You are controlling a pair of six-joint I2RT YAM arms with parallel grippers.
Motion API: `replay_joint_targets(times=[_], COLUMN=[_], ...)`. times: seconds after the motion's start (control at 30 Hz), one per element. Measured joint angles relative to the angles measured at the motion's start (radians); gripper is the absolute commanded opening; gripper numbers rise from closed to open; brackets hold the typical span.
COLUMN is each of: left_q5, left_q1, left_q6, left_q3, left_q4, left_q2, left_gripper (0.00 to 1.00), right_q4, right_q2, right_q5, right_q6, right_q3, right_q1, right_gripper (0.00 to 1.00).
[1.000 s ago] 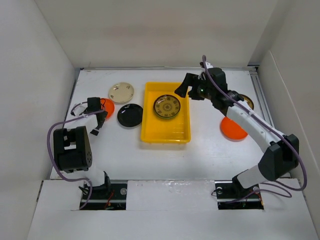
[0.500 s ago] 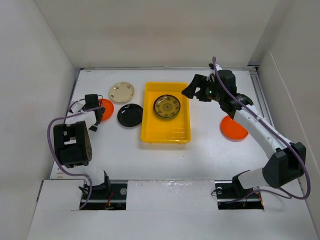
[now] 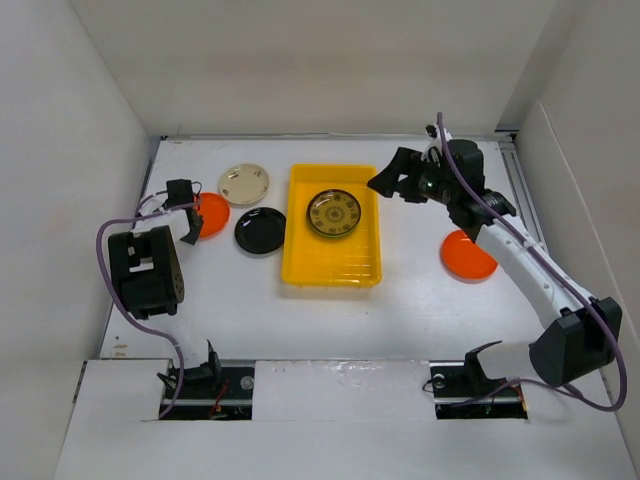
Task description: Place the plates into the plastic bin on the countertop
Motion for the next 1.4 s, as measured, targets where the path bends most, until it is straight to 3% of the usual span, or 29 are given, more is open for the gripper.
replay_joint_targets(times=[0.03, 0.07, 0.4, 0.63, 0.87, 1.07, 1.4], left_q5=[0.000, 0.001, 0.018, -0.026, -0.131, 0.116, 0.400], left_q1=[0.000, 0.000, 0.000, -0.015, -0.214, -0.279, -0.544], left_q6=[0.003, -0.002, -0.013, 0.007, 0.098, 0.225, 0.323], left_q3=[0.010, 0.020, 0.035, -0.014, 0.148, 0.172, 0.235], left_q4=[-0.007, -0.011, -0.012, -0.116, -0.162, -0.013, 0.127], left_q2=[0.009, 0.015, 0.012, -0.253, -0.417, -0.412, -0.076], left_gripper=[0.03, 0.00, 0.00, 0.00, 0.00, 0.00, 0.00], right_q4=[0.000, 0.001, 0.007, 0.007, 0.006, -0.006, -0.048], right_q2=[-0.013, -0.023, -0.072, -0.075, -0.097, -0.150, -0.223], right_q5=[-0.005, -0.009, -0.035, -0.045, -0.053, -0.055, -0.056], right_q6=[0.000, 0.000, 0.000, 0.000, -0.004, -0.012, -0.044], right_q3=[0.000, 0.000, 0.000, 0.000, -0.002, -0.045, -0.059], right_q1=[-0.002, -0.006, -0.042, -0.046, -0.078, -0.125, -0.186], right_gripper=[0.87, 0.87, 0.86, 0.86, 0.86, 0.86, 0.86])
